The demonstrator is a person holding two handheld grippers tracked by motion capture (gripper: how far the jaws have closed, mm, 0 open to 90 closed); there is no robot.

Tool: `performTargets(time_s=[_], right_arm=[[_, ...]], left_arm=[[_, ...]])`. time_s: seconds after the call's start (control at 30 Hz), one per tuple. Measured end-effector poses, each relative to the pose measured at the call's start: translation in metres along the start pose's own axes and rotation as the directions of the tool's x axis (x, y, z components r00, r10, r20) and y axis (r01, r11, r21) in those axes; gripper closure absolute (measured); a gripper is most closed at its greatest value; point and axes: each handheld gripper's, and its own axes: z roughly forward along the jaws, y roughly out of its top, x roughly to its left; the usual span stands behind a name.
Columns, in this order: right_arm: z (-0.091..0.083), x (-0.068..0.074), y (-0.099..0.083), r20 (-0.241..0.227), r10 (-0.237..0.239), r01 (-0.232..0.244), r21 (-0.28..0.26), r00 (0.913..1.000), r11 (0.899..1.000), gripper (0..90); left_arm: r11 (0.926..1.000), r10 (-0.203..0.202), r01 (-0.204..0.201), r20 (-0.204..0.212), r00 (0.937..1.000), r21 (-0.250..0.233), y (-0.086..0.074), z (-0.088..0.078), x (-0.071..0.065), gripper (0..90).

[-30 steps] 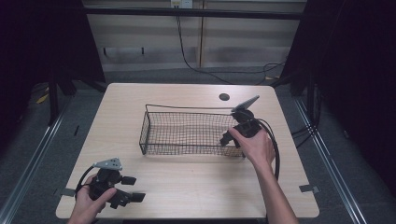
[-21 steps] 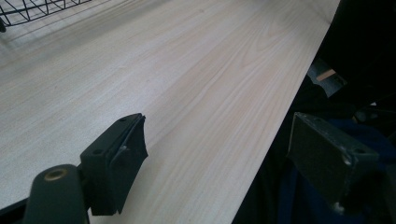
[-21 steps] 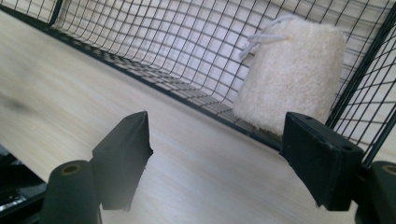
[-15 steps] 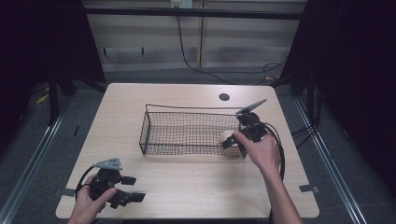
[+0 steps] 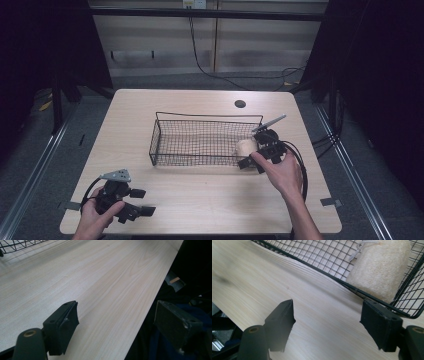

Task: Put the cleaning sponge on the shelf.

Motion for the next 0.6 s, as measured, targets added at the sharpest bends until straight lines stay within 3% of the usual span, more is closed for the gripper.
performTargets(time_s=[0.27,0.6], right_arm=[[0.009,0.005,-0.019,-0.032,-0.007,0.007,-0.009,0.9995,1.0,28.0],[0.017,0.001,-0.047,-0.008,0.002,-0.002,-0.02,1.0,1.0,28.4]], left_arm=[[1.0,0.0,0.0,-0.002,1.0,0.002,0.0,0.0,0.0,18.8],[1.0,-0.002,0.002,-0.002,1.0,0.001,0.0,0.0,0.0,18.8]])
